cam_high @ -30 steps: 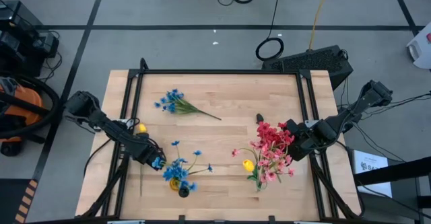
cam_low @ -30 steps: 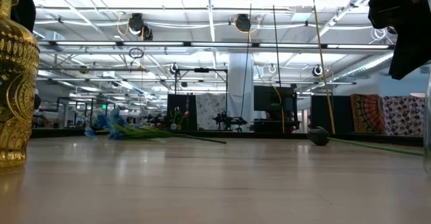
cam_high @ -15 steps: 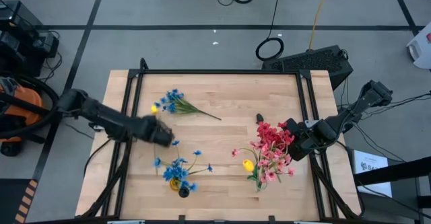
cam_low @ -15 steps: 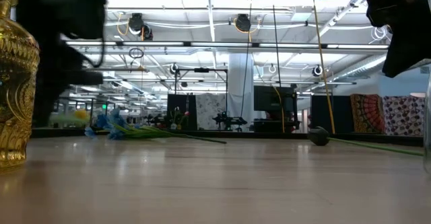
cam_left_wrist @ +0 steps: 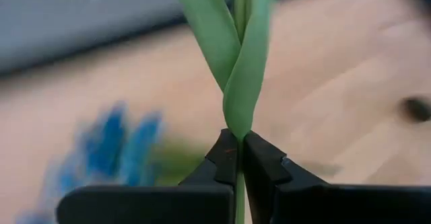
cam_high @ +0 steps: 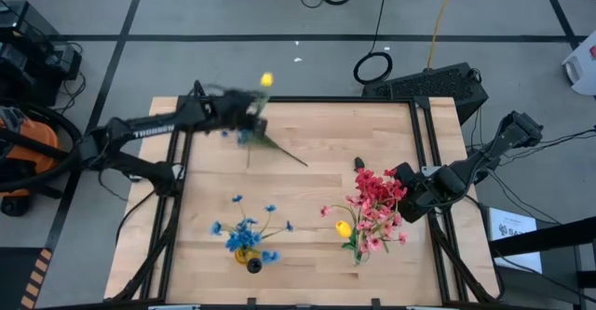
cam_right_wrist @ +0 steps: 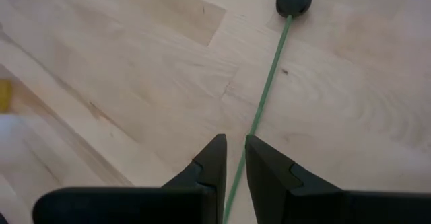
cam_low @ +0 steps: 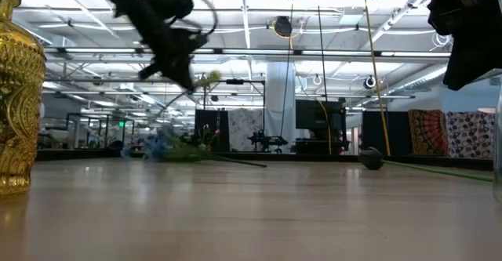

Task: Sort flowers into vase by color
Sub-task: Put the yellow tulip into the transparent vase

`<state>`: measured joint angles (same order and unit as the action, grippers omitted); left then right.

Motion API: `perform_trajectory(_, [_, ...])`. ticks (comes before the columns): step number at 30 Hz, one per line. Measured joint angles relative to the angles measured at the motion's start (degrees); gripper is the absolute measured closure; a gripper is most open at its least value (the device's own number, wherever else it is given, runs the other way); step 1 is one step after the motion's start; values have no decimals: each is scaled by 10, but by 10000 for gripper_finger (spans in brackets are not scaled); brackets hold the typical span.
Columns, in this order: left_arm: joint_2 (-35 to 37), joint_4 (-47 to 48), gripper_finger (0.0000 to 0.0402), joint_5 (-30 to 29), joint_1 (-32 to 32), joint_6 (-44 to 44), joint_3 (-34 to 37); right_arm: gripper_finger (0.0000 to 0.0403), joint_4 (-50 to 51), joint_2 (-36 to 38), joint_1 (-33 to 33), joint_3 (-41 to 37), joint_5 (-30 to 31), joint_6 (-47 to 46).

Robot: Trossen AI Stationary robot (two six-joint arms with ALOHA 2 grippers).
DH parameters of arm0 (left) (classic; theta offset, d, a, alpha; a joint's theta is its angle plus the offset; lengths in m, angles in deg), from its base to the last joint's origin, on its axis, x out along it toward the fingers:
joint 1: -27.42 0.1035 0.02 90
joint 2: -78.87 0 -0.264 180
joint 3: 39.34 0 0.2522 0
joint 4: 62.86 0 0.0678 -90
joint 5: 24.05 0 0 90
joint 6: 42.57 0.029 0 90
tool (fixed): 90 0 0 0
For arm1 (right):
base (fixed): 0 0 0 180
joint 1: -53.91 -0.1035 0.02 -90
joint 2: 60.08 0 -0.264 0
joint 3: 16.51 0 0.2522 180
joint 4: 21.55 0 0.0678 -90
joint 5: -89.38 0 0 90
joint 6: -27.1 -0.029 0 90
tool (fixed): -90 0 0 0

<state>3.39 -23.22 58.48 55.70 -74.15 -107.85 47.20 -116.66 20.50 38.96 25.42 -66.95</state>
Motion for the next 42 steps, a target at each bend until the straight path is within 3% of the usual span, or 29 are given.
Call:
perform_trajectory(8, [-163, -87, 388, 153, 9, 200, -237, 355, 1, 0, 1, 0, 45, -59])
perform_trajectory(12, [-218, -111, 388, 205, -11, 277, -309, 355, 1, 0, 1, 0, 38, -54])
perform_trajectory(17, [-225, -135, 388, 235, -27, 294, -331, 355, 1, 0, 1, 0, 38, -42])
perform_trajectory(22, [-228, -181, 388, 391, -36, 289, -331, 355, 1, 0, 1, 0, 37, -25])
perform_trajectory(24, [-232, -189, 388, 412, -55, 279, -331, 355, 1, 0, 1, 0, 35, -12])
perform_trajectory(26, [-237, -235, 389, 409, -78, 247, -315, 355, 1, 0, 1, 0, 25, -4])
perform_trajectory(28, [-237, -360, 389, 391, -105, 208, -275, 355, 1, 0, 1, 0, 8, 11])
perform_trajectory(31, [-234, -542, 389, 365, -133, 160, -199, 355, 1, 0, 0, 0, -17, 33])
perform_trajectory(36, [-237, -734, 389, 348, -147, 66, -56, 355, 1, 0, 0, 0, -36, 68])
perform_trajectory(42, [-278, -1079, 389, 180, -217, 40, 79, 355, 1, 0, 0, 0, -36, 97])
